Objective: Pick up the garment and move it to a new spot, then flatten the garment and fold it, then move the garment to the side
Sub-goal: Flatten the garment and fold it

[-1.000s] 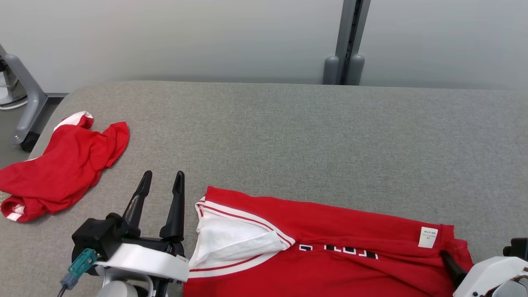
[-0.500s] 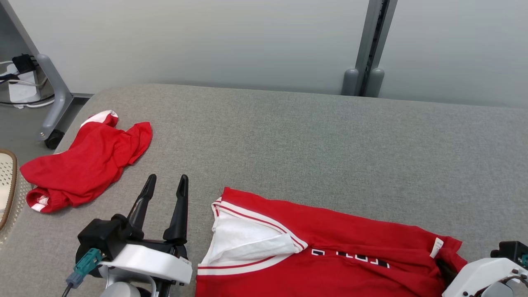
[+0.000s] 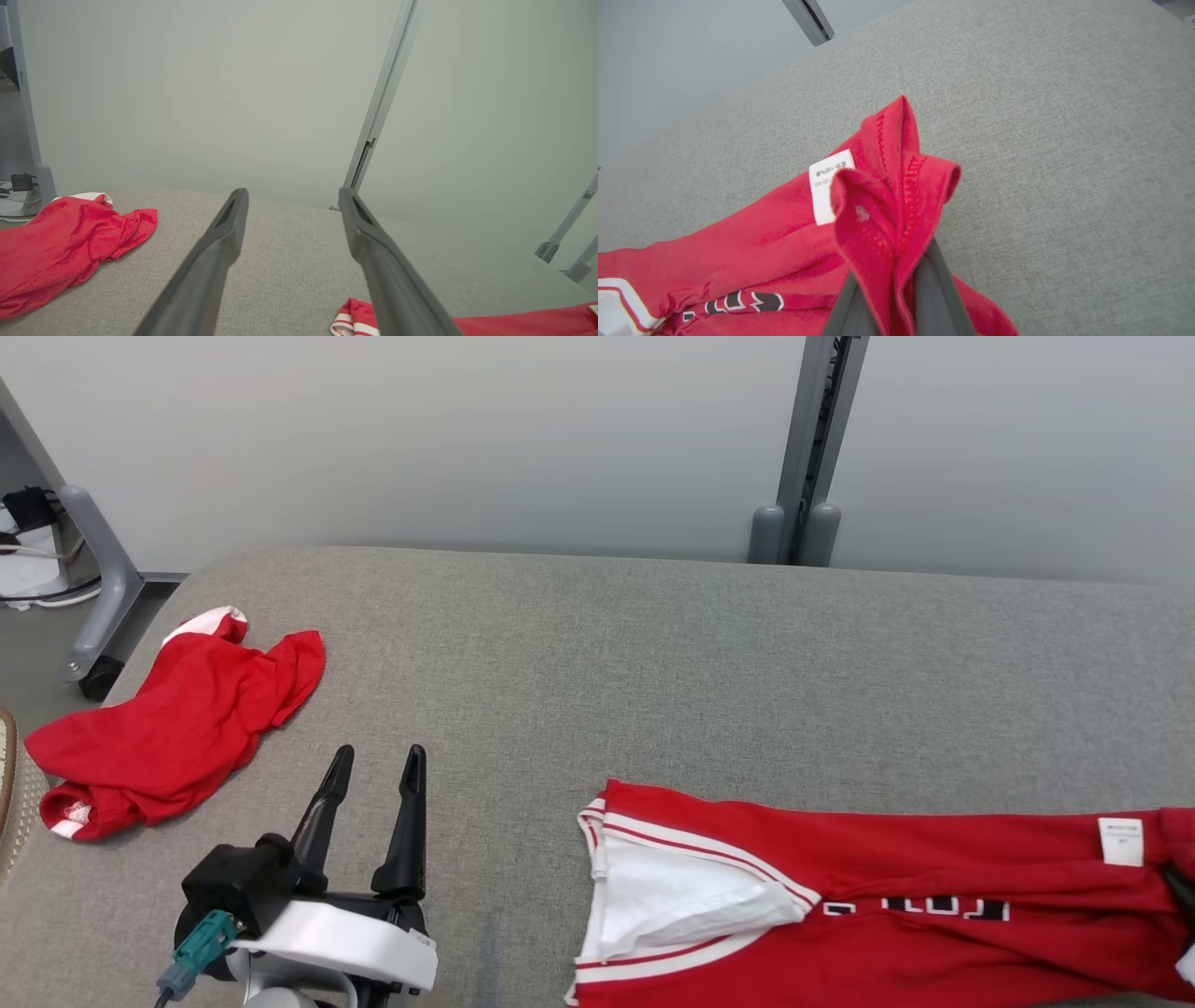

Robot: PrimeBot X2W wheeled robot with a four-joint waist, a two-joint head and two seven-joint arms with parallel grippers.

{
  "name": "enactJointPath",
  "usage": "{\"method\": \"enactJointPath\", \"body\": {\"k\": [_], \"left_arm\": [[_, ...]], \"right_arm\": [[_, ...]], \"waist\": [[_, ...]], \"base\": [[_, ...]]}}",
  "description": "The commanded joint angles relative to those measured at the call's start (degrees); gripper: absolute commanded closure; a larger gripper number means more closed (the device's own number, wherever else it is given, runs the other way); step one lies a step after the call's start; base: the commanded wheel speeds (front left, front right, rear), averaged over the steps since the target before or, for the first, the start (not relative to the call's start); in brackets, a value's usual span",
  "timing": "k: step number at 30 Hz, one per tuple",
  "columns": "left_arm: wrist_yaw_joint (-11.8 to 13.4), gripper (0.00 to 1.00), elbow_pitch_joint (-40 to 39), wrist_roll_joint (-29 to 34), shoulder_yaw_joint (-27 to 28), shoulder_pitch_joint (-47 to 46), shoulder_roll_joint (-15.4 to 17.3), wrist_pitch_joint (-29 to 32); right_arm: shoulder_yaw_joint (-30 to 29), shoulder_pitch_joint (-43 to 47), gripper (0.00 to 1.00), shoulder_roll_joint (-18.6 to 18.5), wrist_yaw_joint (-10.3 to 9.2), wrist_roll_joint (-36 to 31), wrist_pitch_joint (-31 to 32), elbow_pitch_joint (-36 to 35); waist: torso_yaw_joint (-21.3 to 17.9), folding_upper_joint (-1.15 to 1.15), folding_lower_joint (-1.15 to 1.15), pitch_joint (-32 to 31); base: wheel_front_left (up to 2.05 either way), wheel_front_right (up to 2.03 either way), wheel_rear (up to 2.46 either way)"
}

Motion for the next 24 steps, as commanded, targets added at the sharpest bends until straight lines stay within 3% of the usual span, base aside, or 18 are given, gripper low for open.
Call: {"method": "enactJointPath", "body": {"k": [1,4,12,20,24], "left_arm": [[0.3,0.00,0.5,0.4,0.3,0.8,-0.1,-0.3],[-0.1,0.00,1.0,0.8,0.1,1.3,-0.5,-0.4],[-0.8,0.00,1.8,1.1,-0.3,1.6,-1.1,-0.4],[-1.3,0.00,2.5,1.1,-0.7,0.7,-0.4,-0.1],[-1.5,0.00,2.8,1.2,-1.1,-0.1,-0.5,0.3]], "right_arm": [[-1.7,-0.4,1.00,-1.6,0.00,-1.1,0.3,-0.7],[-3.5,-0.6,1.00,-1.7,0.00,-3.4,0.9,-2.2],[-5.0,-0.8,1.00,5.6,0.03,-4.4,5.7,-13.0],[-2.1,1.5,1.00,15.3,0.03,-4.3,14.3,-27.4],[2.1,2.8,1.00,17.6,0.03,-1.8,17.6,-30.7]], "waist": [[-0.3,0.00,0.00,-0.4],[-0.5,0.00,0.00,-0.8],[-0.2,0.00,0.00,-1.5],[1.8,0.00,0.00,-1.3],[3.5,0.00,0.00,-0.8]], "base": [[0.00,0.00,0.00],[0.00,0.00,0.00],[0.00,0.00,0.00],[0.00,0.00,0.00],[0.00,0.00,0.00]]}}
